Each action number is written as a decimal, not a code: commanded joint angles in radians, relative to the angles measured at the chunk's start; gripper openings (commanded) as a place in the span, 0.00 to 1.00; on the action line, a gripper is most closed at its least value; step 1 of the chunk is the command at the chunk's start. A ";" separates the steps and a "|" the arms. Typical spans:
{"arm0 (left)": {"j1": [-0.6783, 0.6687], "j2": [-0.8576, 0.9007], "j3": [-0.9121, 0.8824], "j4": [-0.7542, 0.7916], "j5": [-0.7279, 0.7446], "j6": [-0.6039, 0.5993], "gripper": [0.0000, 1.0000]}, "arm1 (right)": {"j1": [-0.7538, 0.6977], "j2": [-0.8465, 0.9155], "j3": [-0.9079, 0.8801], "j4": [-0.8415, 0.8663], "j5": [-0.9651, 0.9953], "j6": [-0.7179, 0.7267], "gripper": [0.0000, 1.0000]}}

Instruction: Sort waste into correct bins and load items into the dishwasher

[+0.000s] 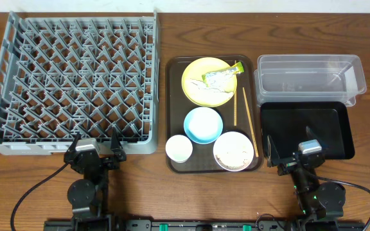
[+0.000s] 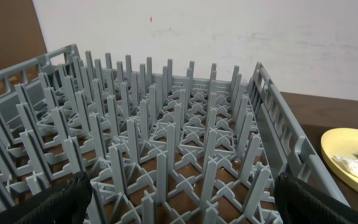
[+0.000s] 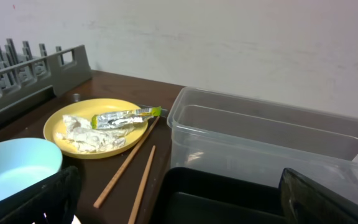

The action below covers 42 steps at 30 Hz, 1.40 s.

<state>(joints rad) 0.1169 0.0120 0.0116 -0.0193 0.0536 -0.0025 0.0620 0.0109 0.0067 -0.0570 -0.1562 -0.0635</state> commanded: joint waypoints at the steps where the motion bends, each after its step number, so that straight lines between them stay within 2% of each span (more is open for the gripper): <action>1: 0.004 -0.007 -0.008 -0.047 0.007 0.006 0.94 | -0.003 -0.004 -0.001 -0.004 0.006 -0.013 0.99; 31: 0.004 0.005 -0.008 -0.047 0.006 0.006 0.94 | -0.003 -0.004 -0.001 0.009 0.060 -0.013 0.99; 39: 0.004 0.005 -0.008 -0.047 0.007 0.006 0.94 | -0.003 -0.004 -0.001 0.319 0.015 -0.013 0.99; 42: 0.004 0.005 -0.008 -0.047 0.007 0.006 0.94 | -0.003 -0.004 0.015 0.379 -0.016 -0.012 0.99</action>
<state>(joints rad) 0.1169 0.0166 0.0135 -0.0219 0.0536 -0.0025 0.0620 0.0113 0.0074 0.3038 -0.1371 -0.0635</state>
